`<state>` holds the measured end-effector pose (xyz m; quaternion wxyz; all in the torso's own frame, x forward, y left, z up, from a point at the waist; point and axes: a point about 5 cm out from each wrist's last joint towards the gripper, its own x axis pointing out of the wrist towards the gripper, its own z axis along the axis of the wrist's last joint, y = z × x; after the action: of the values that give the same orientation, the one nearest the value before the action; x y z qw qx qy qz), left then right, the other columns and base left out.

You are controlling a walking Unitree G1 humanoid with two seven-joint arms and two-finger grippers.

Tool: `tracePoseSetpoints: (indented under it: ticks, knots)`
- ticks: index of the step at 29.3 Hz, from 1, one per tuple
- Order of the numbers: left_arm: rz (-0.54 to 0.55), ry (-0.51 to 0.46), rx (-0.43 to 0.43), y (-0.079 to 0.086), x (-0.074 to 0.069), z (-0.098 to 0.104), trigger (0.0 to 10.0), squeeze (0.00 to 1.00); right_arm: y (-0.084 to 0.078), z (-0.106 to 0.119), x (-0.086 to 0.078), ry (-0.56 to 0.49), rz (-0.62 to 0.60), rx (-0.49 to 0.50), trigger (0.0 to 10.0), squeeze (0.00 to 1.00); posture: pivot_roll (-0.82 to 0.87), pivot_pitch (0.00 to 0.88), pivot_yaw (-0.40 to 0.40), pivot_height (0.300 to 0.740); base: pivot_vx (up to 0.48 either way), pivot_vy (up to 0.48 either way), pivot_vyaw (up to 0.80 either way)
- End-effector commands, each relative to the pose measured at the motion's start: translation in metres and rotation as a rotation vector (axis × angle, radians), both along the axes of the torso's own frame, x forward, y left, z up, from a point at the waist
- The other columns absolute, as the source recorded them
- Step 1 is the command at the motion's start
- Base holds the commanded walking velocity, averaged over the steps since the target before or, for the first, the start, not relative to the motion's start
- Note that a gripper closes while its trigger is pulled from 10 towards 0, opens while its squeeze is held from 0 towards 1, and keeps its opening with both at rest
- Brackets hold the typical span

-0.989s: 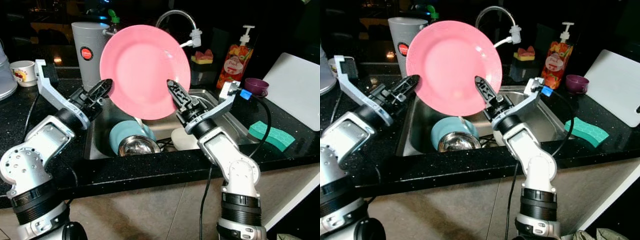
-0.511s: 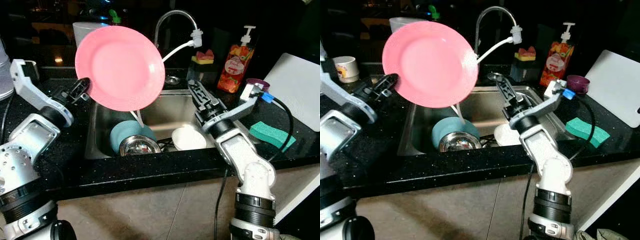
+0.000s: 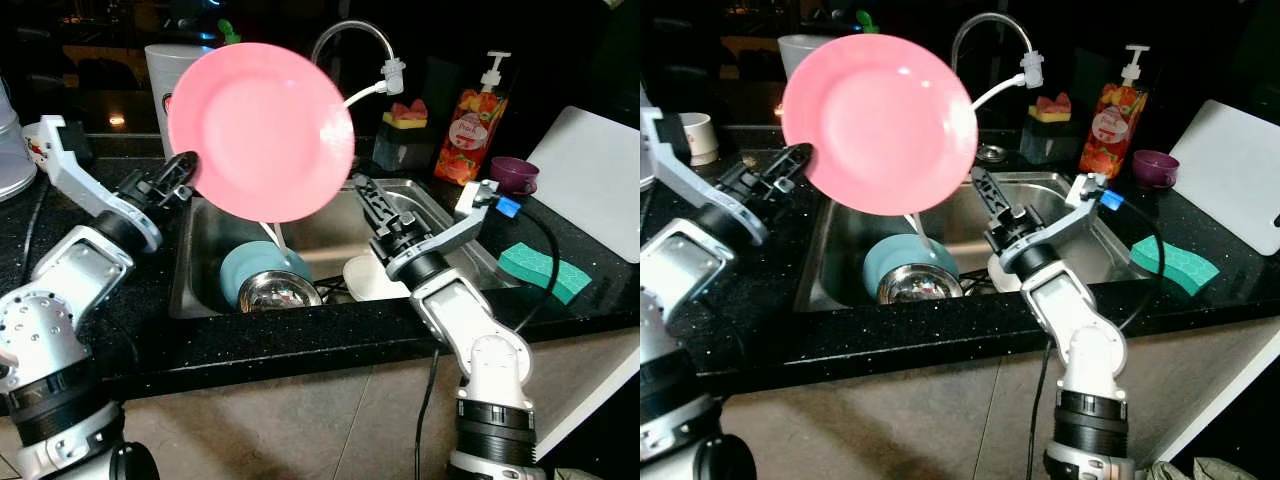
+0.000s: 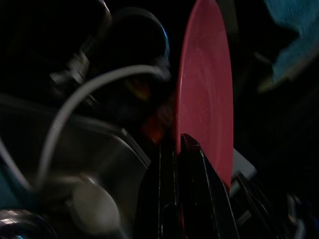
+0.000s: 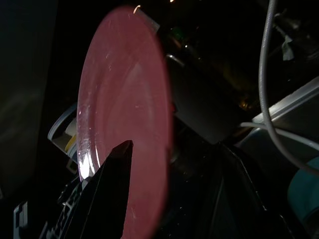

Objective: Kitchen organization

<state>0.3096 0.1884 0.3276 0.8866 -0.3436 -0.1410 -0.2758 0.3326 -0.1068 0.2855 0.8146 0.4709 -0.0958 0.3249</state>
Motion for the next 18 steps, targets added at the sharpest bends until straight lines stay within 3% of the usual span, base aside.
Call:
tracePoseSetpoints:
  ticks: [1, 9, 10, 18]
  knots:
    - [-0.069, -0.013, 0.017, -0.014, -0.004, -0.001, 10.0, 0.0, 0.003, 0.0, -0.001, -0.004, 0.01, -0.012, 10.0, 0.0, 0.15, 0.092, -0.08, 0.74, 0.0, 0.0, 0.0]
    - [-0.122, 0.026, 0.028, -0.028, -0.003, -0.011, 10.0, 0.0, 0.006, 0.001, -0.002, -0.011, 0.019, -0.013, 10.0, 0.0, 0.15, 0.093, -0.078, 0.74, 0.0, 0.0, 0.0]
    - [-0.13, 0.037, 0.038, -0.031, -0.003, -0.015, 10.0, 0.0, 0.006, 0.002, -0.003, -0.023, 0.016, -0.011, 0.0, 0.0, 0.15, 0.093, -0.077, 0.74, 0.0, 0.0, 0.0]
    - [-0.067, 0.036, 0.105, -0.029, -0.002, -0.017, 10.0, 0.0, 0.005, 0.004, -0.003, -0.038, 0.0, 0.0, 0.0, 0.0, 0.15, 0.093, -0.077, 0.74, 0.0, 0.0, 0.0]
